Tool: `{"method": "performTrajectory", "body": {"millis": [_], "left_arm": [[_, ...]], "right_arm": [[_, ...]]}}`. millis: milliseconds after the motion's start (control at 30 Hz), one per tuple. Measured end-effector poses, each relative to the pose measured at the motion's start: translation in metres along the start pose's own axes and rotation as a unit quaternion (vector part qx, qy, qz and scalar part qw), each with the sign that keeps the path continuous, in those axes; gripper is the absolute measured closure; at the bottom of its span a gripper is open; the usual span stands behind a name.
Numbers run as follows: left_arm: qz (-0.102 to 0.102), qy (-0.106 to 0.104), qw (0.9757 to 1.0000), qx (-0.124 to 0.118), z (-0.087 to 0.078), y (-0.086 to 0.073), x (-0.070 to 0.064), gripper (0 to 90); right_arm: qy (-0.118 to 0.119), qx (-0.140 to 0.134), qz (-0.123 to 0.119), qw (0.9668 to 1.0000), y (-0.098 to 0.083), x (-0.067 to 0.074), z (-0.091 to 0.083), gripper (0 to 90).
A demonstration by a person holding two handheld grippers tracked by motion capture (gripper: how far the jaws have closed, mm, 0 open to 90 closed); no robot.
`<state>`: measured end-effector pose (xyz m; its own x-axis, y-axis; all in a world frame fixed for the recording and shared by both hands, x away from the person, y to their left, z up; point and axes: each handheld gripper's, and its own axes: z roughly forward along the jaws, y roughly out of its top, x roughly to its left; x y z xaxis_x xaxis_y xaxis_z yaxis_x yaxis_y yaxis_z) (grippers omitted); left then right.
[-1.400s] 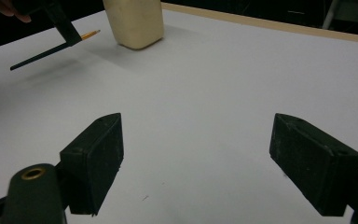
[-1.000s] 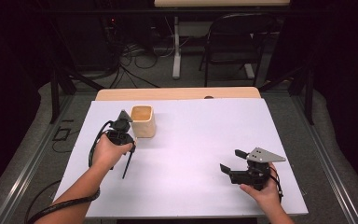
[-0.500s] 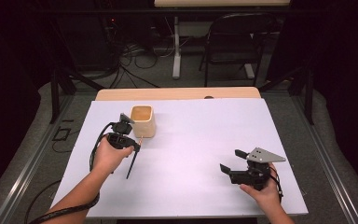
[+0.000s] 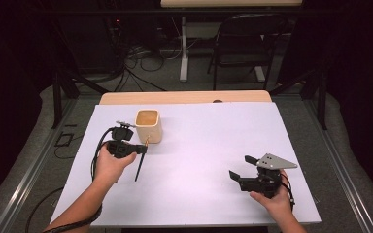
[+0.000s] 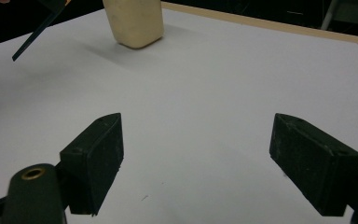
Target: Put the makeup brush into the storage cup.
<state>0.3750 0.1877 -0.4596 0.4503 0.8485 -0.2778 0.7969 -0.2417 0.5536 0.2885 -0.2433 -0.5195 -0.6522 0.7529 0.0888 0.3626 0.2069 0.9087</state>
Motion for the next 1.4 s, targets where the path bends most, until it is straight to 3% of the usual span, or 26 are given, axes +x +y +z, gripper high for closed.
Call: {"method": "performTrajectory", "body": {"millis": [267,333,600,900,1133,1267,1400], "left_arm": [[0.001,-0.011,0.9996,-0.025,-0.003,-0.004,0.0,83.5],[0.004,-0.011,0.9993,-0.034,-0.004,-0.005,0.0,83.5],[0.017,-0.007,0.9985,-0.052,-0.007,-0.007,-0.003,83.5],[0.023,-0.009,0.9956,-0.09,-0.009,-0.01,-0.006,83.5],[0.038,-0.008,0.9922,-0.119,-0.012,-0.013,-0.009,83.5],[0.052,-0.017,0.9873,-0.149,-0.015,-0.014,-0.013,83.5],[0.059,-0.011,0.9851,-0.161,-0.014,-0.015,-0.016,83.5]], "right_arm": [[-0.002,-0.002,-0.001,1.0,0.0,0.0,0.0,17.1],[-0.003,-0.013,0.0,0.9999,-0.001,0.001,0.002,17.1],[-0.002,-0.005,-0.001,1.0,0.0,0.0,0.001,17.1],[-0.001,-0.005,-0.001,1.0,0.0,0.001,0.002,17.1],[0.0,-0.004,-0.002,1.0,-0.001,0.001,0.002,17.1],[0.0,-0.004,-0.001,1.0,-0.001,0.001,0.002,17.1],[0.0,-0.004,-0.002,1.0,-0.001,0.001,0.002,17.1]]}}
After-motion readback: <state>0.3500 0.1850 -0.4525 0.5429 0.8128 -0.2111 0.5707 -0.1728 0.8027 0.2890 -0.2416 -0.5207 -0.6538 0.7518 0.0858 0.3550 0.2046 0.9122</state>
